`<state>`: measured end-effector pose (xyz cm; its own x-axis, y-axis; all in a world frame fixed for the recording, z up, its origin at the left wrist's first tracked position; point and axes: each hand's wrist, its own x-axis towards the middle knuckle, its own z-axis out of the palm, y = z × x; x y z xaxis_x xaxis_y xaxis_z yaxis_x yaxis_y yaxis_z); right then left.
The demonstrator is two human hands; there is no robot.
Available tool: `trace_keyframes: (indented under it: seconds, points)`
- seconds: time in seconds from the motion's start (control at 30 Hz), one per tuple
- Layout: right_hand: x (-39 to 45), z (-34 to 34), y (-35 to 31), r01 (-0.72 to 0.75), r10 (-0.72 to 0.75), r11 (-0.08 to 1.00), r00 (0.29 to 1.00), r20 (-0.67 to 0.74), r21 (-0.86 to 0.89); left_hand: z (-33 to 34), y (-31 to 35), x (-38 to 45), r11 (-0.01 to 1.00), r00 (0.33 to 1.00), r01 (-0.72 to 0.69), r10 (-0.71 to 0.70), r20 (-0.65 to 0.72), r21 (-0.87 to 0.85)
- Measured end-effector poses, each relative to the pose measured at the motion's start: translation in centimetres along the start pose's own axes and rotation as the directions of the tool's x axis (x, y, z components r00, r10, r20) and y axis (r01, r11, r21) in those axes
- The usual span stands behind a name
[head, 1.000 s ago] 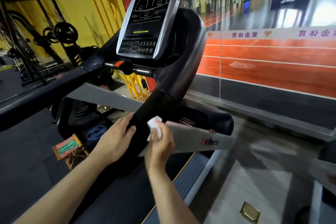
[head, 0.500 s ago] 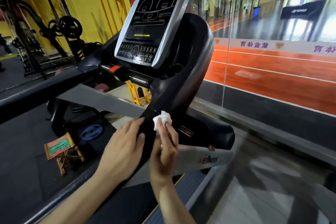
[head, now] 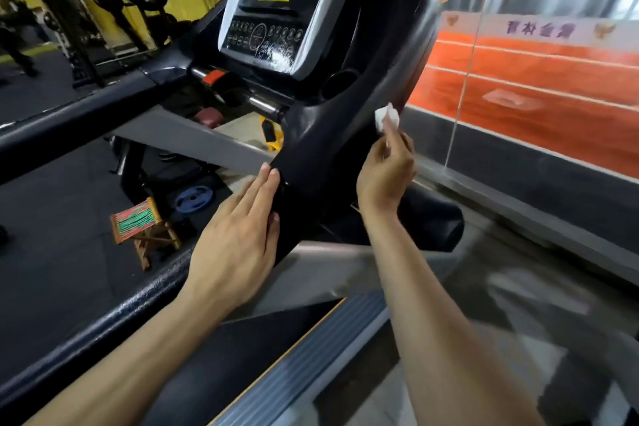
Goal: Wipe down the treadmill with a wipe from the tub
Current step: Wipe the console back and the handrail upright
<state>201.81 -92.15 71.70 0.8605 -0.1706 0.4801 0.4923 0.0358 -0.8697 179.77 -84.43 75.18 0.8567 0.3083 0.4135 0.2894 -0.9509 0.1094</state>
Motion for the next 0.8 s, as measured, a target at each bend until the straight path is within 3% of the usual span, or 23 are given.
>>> trace_keyframes:
  seconds: [0.13, 0.23, 0.33, 0.47, 0.57, 0.8]
  points:
    - [-8.8, -1.4, 0.5, 0.005, -0.008, 0.994, 1.000, 0.024, 0.105, -0.1, 0.4, 0.1, 1.000, 1.000, 0.012, -0.011, -0.017, 0.020]
    - [-12.5, -3.3, 2.0, -0.067, 0.050, 0.990, 0.990, 0.135, 0.124, 0.1, 0.7, 0.2, 0.998, 0.996, 0.041, -0.037, -0.084, 0.044]
    - [-15.5, -4.8, 3.3, -0.102, 0.091, 0.991, 0.989, 0.119, 0.091, 0.1, 0.3, -1.4, 0.986, 0.992, -0.062, 0.078, -0.102, 0.152]
    - [-20.3, -4.2, 4.7, -0.050, 0.021, 0.991, 0.974, 0.225, 0.121, 1.2, -0.7, -8.1, 0.908, 0.983, -0.167, 0.185, -0.010, 0.385]
    - [-22.8, -2.7, 5.3, -0.119, 0.080, 0.987, 0.947, 0.312, 0.105, 2.1, -2.8, -13.3, 0.839, 0.977, -0.208, 0.202, 0.069, 0.503]
    - [-31.3, 0.8, 0.5, -0.204, 0.179, 0.973, 0.963, 0.202, 0.109, 1.5, -5.4, -15.3, 0.840, 0.967, -0.247, 0.246, 0.066, 0.484]
